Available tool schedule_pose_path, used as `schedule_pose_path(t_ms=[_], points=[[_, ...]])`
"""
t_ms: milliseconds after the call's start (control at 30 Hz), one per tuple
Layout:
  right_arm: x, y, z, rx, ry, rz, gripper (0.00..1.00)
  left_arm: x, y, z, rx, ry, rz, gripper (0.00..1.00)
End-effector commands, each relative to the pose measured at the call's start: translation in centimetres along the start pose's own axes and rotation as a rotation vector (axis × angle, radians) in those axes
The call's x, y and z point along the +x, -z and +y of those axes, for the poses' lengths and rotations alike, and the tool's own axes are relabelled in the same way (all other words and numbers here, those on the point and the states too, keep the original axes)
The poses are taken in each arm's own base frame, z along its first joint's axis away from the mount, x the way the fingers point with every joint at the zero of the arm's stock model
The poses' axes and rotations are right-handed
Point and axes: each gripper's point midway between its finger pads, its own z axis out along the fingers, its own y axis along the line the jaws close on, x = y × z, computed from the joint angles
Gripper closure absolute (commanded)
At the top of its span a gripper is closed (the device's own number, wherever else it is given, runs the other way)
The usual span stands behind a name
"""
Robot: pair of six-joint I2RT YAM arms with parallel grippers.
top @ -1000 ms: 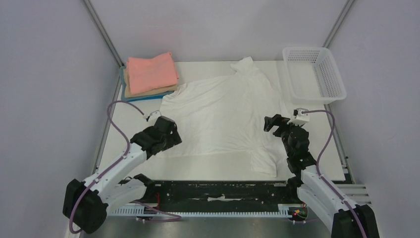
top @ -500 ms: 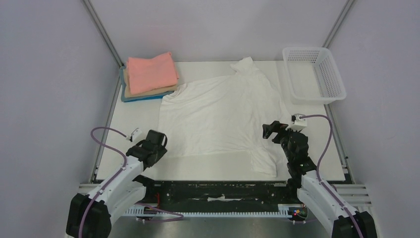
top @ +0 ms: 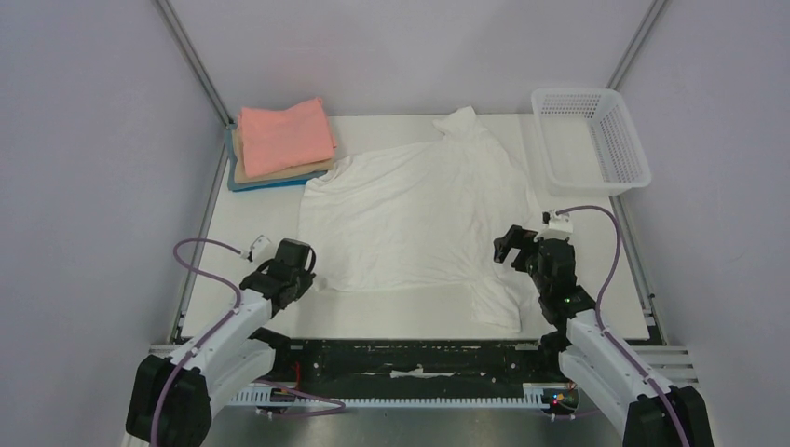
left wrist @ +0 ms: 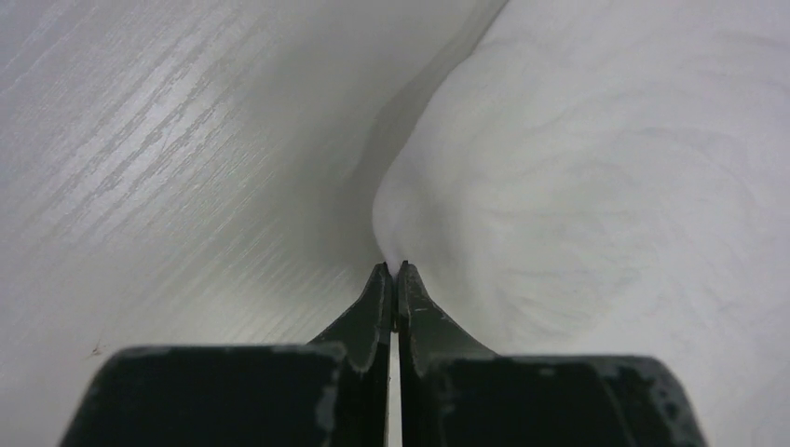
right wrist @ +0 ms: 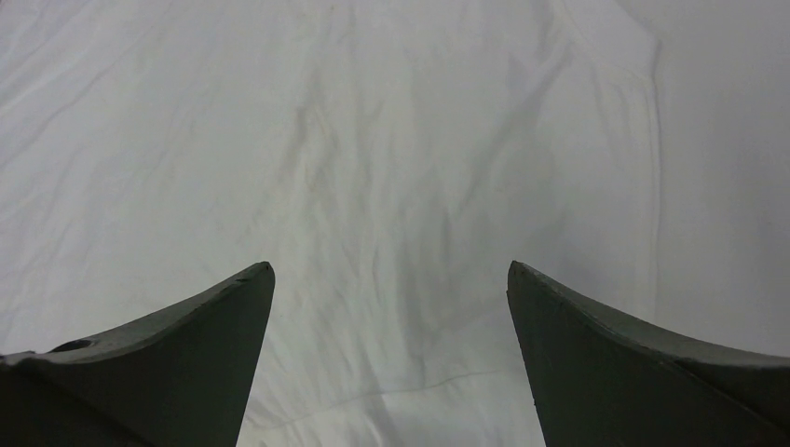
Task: Fold and stack the t-shirts
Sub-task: Grab the side of the flattened tshirt closest away from the robot with both arms
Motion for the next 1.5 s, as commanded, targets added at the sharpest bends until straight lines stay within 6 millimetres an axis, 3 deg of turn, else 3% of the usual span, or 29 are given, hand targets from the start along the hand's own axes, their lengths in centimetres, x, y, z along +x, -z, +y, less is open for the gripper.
schedule_pose_path(t_ms=[0,100,233,500,700,833,933,1033,1133,1200,1333,1467], points=[[-1.4,0.1,2.0,-0.044,0.024,0.042,0.02,-2.9,1.5,-0.5,0.035,0.046,-0.118,0.98],[0.1,0.5,4.5,-0.109,0.082,0.144,0.02,-5.2,2.3,-0.4,0.027,0.086,-0.210,0.98],[2.2,1.6,5.4,-0.066,0.190,0.265,0.02,-6.7,2.5,-0.6,0.010,0.098,-0.221,0.98],[7.0,6.5,8.4,-0.174,0.562,0.531,0.03,-5.8,1.3,-1.7,0.039,0.075,-0.160,0.98],[10.5,11.0,7.3,-0.216,0.683,0.697,0.04,-5.7,1.1,-1.3,0.036,0.059,-0.163,0.98],[14.1,12.0,8.8,-0.386,0.633,0.763,0.07,-5.3,0.9,-1.7,0.059,0.057,-0.149,0.98],[15.4,11.0,9.1,-0.385,0.607,0.751,0.12,-5.1,0.8,-1.9,0.065,0.047,-0.136,0.98],[15.5,9.6,7.4,-0.249,0.611,0.722,0.29,-5.1,0.8,-2.0,0.061,0.034,-0.129,0.98],[15.1,9.0,6.4,-0.167,0.614,0.701,0.72,-5.2,0.9,-2.1,0.064,0.033,-0.134,0.98],[14.3,9.1,7.2,-0.178,0.605,0.693,0.85,-5.3,0.9,-2.2,0.072,0.034,-0.136,0.98],[11.9,9.5,9.9,-0.232,0.590,0.677,1.00,-5.4,1.0,-2.2,0.073,0.030,-0.139,0.98],[11.4,10.7,12.9,-0.328,0.559,0.739,0.93,-5.4,0.9,-2.2,0.071,0.026,-0.140,0.98]])
